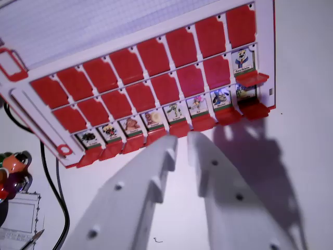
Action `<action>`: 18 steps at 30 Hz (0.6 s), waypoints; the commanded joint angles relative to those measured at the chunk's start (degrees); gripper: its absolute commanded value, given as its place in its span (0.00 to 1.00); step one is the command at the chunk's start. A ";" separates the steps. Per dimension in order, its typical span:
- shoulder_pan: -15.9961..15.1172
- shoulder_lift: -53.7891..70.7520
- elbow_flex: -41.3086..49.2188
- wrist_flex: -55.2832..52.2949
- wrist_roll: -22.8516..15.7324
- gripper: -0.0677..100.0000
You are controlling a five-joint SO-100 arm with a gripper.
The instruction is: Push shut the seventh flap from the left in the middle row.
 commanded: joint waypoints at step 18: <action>-6.15 28.30 14.15 2.46 -6.06 0.02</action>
